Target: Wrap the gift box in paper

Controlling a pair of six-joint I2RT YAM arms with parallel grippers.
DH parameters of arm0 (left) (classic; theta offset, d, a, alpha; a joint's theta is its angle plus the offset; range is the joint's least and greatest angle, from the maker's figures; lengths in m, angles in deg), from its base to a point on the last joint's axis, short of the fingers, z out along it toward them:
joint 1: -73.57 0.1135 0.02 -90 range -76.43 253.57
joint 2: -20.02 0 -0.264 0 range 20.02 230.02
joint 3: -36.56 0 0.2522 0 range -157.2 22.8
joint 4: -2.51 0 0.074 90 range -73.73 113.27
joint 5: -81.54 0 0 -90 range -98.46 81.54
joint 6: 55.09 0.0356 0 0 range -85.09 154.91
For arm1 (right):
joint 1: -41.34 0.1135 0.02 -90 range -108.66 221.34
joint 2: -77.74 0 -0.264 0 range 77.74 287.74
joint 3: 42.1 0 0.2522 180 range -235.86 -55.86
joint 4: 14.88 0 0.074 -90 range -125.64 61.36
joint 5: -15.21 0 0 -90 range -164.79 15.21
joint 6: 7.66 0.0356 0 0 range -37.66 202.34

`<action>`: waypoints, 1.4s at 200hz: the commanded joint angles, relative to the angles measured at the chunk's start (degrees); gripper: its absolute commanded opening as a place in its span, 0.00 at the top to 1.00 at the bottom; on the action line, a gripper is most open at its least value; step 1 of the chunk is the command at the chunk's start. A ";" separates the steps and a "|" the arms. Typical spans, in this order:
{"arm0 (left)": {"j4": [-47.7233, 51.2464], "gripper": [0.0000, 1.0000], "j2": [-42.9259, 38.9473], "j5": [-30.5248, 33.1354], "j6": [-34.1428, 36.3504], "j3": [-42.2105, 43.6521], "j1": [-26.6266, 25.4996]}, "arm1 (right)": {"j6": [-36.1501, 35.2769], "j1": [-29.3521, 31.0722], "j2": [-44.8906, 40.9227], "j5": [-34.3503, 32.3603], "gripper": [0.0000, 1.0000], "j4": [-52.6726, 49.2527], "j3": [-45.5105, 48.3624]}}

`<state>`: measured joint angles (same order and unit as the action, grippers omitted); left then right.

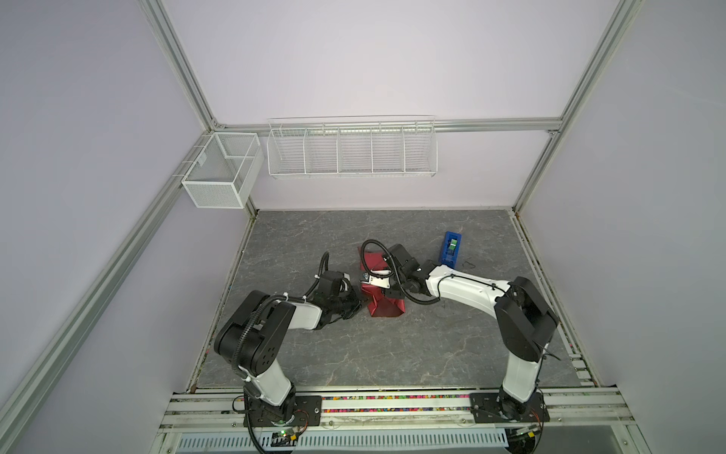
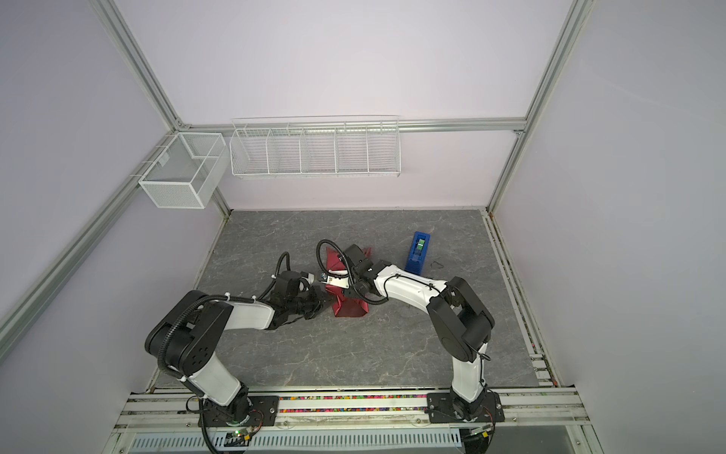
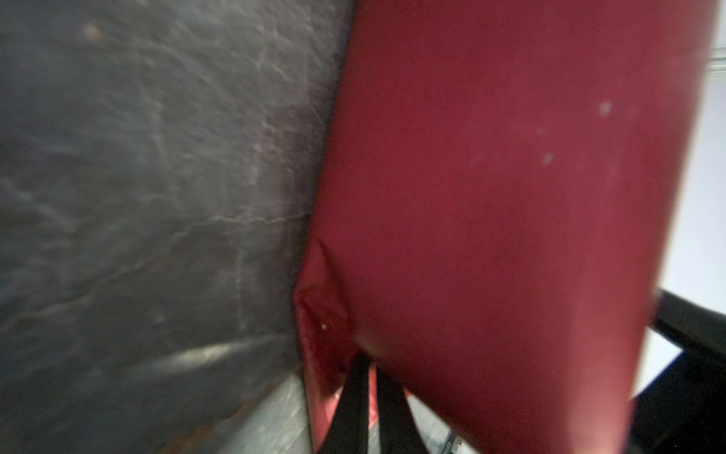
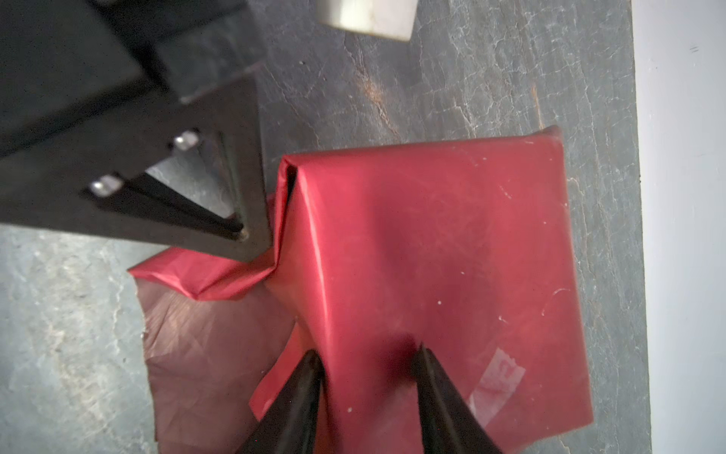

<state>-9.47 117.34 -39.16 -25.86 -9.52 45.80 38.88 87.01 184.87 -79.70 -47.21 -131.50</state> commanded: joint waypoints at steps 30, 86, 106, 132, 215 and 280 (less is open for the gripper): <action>-9.29 0.92 3.13 -0.95 -6.02 -0.11 -0.28 | 1.00 -0.32 -0.73 1.57 0.58 -3.48 0.04; -12.67 0.93 6.54 -1.03 -8.15 -1.00 -0.30 | 1.26 -0.19 -0.78 1.68 0.58 -3.54 -0.38; -15.05 0.93 7.71 -1.18 -9.33 -0.78 -0.27 | 1.46 -0.10 -0.83 1.77 0.58 -3.67 -0.47; -15.18 0.93 8.06 -1.04 -9.47 -0.64 -0.28 | 2.09 -0.07 -1.43 2.08 0.58 -3.91 -0.43; -14.27 0.93 8.55 -0.74 -8.62 -0.23 -0.31 | 31.38 -2.46 -14.61 -2.15 0.55 -5.47 4.13; -11.47 0.94 8.82 -0.85 -6.73 -0.69 -0.28 | 63.87 -9.89 -17.87 4.18 0.68 -8.59 16.17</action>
<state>-21.80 125.16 -40.25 -33.34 -9.54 45.69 87.99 77.22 166.16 -80.57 -53.85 -120.42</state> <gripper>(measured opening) 0.063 0.334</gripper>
